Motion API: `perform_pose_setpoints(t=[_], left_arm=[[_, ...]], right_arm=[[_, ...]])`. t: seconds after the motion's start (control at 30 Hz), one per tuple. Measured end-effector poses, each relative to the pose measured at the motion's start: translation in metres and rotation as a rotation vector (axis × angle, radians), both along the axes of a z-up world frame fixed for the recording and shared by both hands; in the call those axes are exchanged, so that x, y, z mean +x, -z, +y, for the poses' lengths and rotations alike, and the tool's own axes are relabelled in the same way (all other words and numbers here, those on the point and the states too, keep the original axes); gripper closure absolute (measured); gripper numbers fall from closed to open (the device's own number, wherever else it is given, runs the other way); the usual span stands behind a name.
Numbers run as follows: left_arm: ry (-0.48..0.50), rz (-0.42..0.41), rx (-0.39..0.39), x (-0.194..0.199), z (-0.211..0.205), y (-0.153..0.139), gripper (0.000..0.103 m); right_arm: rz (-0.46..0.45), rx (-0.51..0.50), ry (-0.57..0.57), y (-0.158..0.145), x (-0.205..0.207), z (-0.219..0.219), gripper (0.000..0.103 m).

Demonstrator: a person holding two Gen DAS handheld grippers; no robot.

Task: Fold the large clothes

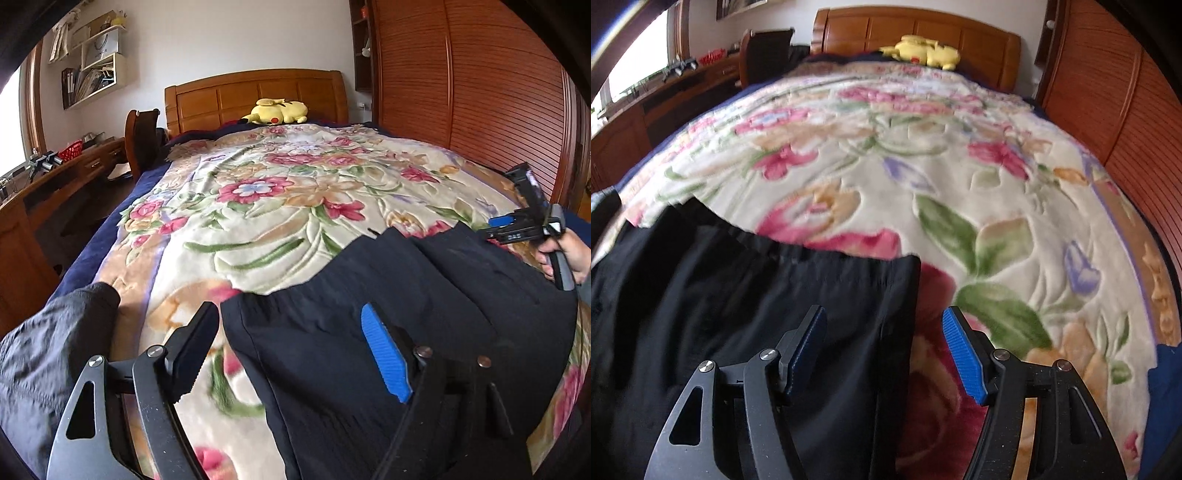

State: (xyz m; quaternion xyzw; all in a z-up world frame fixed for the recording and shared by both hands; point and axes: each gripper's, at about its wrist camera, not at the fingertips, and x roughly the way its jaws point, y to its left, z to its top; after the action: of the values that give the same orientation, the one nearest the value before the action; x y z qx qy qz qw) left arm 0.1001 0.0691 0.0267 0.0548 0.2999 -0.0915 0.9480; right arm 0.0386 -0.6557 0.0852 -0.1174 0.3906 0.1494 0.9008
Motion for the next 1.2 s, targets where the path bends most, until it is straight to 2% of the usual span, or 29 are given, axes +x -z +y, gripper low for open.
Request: perform_pose_setpoints(t=[0.2, 0.23, 0.27, 0.33, 0.37, 0.47, 0.8, 0.93, 1.0, 1.1, 1.17, 1.2], left_arm=[[-0.001, -0.001, -0.032, -0.021, 0.006, 0.005, 0.023], [-0.001, -0.004, -0.036, -0.023, 0.006, 0.005, 0.023], [0.003, -0.004, -0.039, -0.024, 0.006, 0.007, 0.023], [0.005, 0.005, -0.037, -0.024, 0.004, 0.009, 0.023], [0.003, 0.009, -0.035, -0.023, 0.003, 0.009, 0.023], [0.006, 0.005, -0.02, -0.026, 0.0, 0.009, 0.023], [-0.001, 0.002, -0.006, -0.04, -0.003, 0.007, 0.023], [-0.015, 0.017, 0.005, -0.046, -0.004, 0.01, 0.023], [-0.017, 0.016, 0.002, -0.052, -0.005, 0.008, 0.023], [-0.021, 0.019, -0.019, -0.061, -0.004, 0.004, 0.023], [-0.022, 0.018, -0.024, -0.068, -0.004, 0.002, 0.023], [-0.022, 0.017, -0.029, -0.071, -0.004, 0.0, 0.023]], right_arm=[[0.074, 0.022, -0.001, 0.019, 0.015, 0.002, 0.036], [0.082, 0.039, -0.019, 0.019, 0.016, 0.002, 0.049], [0.093, 0.049, -0.045, 0.021, 0.017, 0.003, 0.071], [0.077, 0.017, -0.058, 0.02, 0.016, 0.007, 0.088], [0.067, 0.012, -0.065, 0.018, 0.015, 0.009, 0.093], [-0.003, -0.003, -0.062, 0.007, 0.008, 0.009, 0.097], [-0.219, 0.0, 0.083, -0.028, -0.015, -0.001, 0.098], [-0.203, -0.08, 0.137, -0.019, -0.018, 0.007, 0.098], [-0.199, -0.068, 0.133, -0.024, -0.027, 0.011, 0.098], [-0.166, -0.002, 0.132, -0.038, -0.043, 0.005, 0.08], [-0.161, 0.043, 0.112, -0.047, -0.059, -0.002, 0.053], [-0.167, 0.054, 0.105, -0.05, -0.068, -0.006, 0.049]])
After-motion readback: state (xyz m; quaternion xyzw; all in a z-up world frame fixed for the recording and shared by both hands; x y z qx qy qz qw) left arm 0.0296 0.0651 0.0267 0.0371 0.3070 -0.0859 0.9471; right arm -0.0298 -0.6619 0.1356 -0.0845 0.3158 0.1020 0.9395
